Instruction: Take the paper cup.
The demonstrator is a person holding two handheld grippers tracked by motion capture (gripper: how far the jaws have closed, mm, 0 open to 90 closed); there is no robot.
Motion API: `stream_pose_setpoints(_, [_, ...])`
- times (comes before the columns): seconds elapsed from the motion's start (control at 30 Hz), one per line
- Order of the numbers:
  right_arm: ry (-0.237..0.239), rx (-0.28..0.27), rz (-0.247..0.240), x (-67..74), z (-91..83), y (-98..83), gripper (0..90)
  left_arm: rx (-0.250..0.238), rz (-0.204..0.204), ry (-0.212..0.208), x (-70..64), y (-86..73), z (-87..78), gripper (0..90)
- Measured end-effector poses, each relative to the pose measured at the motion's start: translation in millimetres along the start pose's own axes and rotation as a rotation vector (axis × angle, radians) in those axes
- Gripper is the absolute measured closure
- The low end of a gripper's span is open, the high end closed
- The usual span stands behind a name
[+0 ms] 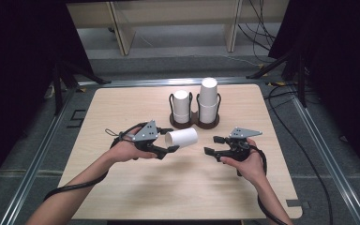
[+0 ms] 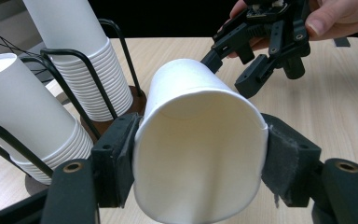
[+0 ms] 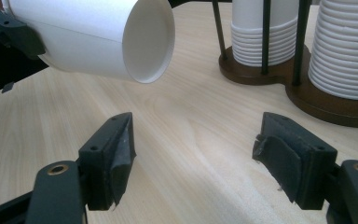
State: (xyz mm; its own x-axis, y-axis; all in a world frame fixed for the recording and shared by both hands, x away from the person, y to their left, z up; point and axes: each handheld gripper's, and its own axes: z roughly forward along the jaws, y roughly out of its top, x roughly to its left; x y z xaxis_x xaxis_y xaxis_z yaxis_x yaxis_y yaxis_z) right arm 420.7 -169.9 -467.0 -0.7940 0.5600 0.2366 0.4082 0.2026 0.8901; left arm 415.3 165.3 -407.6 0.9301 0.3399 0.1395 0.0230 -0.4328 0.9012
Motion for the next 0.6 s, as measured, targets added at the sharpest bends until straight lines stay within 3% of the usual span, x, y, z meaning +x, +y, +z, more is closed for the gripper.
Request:
stream_pose_setpoints(0.03, [0.017,0.005,0.021,1.3,0.7,-0.1,27.7,0.007,0.004,-0.004,0.4,0.3,-0.4,33.9])
stream_pose_setpoints(0.13, [0.014,0.007,-0.007,1.2,-0.6,0.1,27.7,0.02,0.01,-0.019,0.7,1.3,-1.1,33.9])
stream_pose_setpoints(0.17, [0.037,-0.004,-0.003,1.9,1.1,-0.8,27.8,0.022,0.01,-0.022,0.9,1.5,-1.2,33.9])
stream_pose_setpoints(0.43, [0.022,0.027,-0.024,5.7,-2.2,-1.9,28.0,0.054,0.02,-0.051,4.7,5.6,-5.6,34.0])
stream_pose_setpoints(0.53, [0.029,0.036,-0.016,6.8,-2.8,-1.3,28.0,0.06,0.028,-0.066,4.8,9.0,-8.1,34.1])
stream_pose_setpoints(0.57, [0.054,0.017,-0.017,6.6,-1.3,-1.7,28.0,0.066,0.033,-0.07,4.7,9.5,-8.6,34.2])
stream_pose_setpoints(0.6, [0.035,0.019,-0.027,6.7,-2.8,-1.2,28.0,0.073,0.04,-0.073,4.7,10.2,-9.3,34.2])
